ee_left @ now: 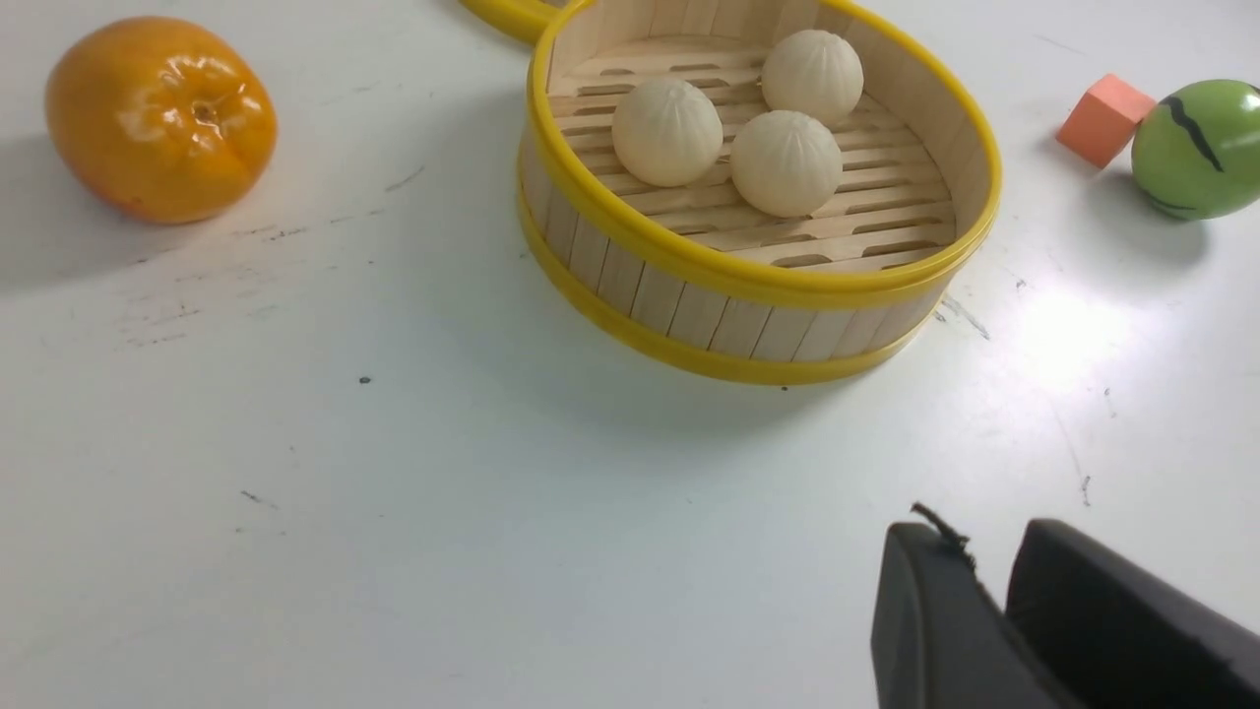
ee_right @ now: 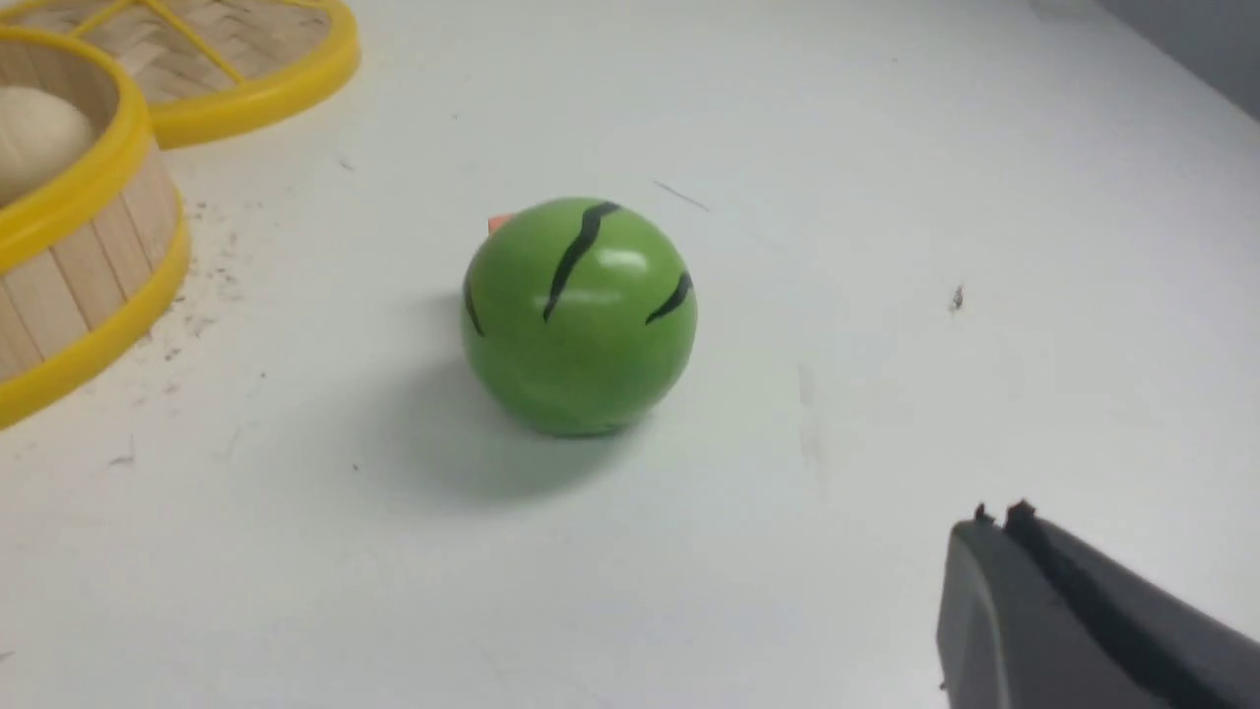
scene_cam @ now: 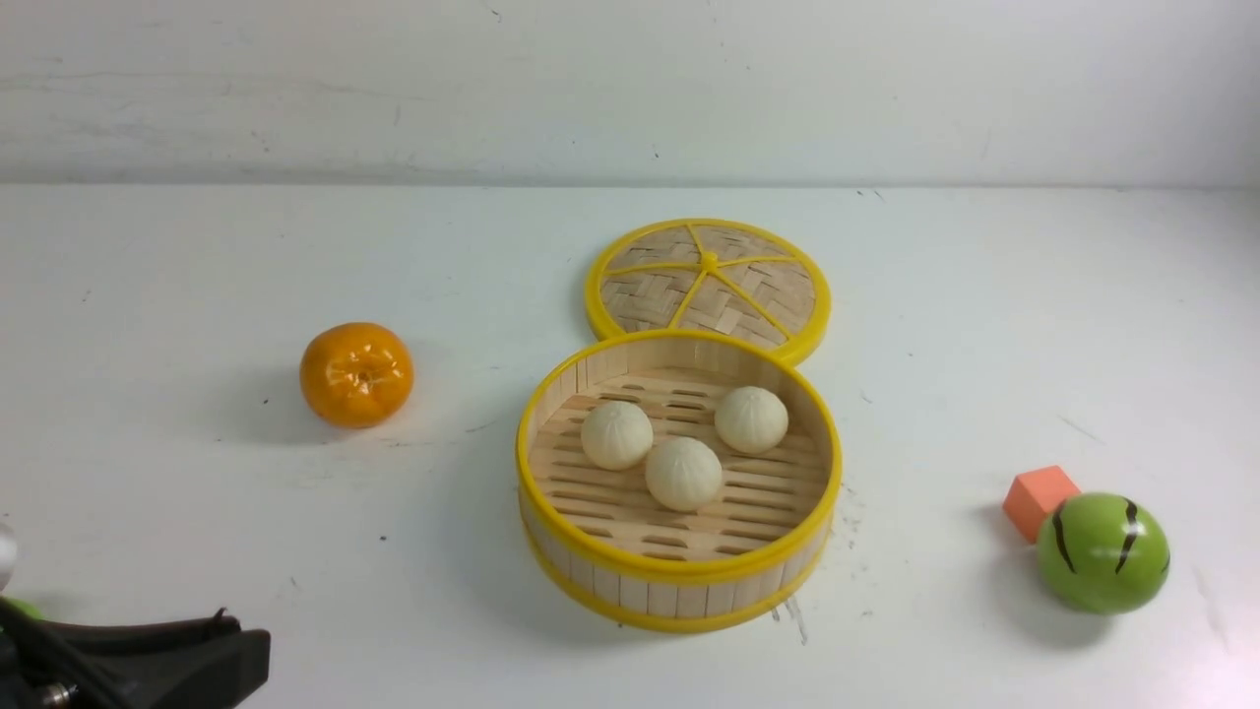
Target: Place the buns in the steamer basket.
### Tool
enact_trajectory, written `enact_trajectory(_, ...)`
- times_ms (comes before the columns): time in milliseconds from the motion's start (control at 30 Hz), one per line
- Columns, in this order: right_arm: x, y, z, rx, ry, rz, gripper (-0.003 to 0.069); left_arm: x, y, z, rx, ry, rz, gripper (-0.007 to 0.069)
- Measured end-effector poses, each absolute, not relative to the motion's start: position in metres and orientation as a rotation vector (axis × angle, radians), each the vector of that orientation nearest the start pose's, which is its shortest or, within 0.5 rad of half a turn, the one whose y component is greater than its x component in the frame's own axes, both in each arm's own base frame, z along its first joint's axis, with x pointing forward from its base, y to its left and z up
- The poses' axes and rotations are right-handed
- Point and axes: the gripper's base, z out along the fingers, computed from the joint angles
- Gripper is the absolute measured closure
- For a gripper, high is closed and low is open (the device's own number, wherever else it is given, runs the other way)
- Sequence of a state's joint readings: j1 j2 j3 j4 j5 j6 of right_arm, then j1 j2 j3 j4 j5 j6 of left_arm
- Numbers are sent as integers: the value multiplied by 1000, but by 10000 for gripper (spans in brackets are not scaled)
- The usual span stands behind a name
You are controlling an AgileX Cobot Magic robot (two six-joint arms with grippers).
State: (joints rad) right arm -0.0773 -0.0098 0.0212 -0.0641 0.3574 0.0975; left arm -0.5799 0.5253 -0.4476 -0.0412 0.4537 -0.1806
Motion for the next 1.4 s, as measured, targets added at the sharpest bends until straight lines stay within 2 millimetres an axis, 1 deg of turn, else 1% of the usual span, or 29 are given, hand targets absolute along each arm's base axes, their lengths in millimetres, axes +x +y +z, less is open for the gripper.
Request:
enact_trajectory(900,52,-6,174,125,1867,-48,666,89,-60,283,382,2018,-521,483)
enact_trajectory(1033,52,-6,174,125,1867,-48,662,89,-60,281,383,2024,-519,481)
enact_trajectory(1133,52,-6,174,125,1867,-48,659,87,-59,276,383,2028,-518,480)
enact_trajectory(1333,52,-6,174,125,1867,-48,657,78,-53,281,367,1943,-543,482)
enact_trajectory(1400,52,-6,174,125,1867,-48,655,74,-50,285,357,1879,-556,497)
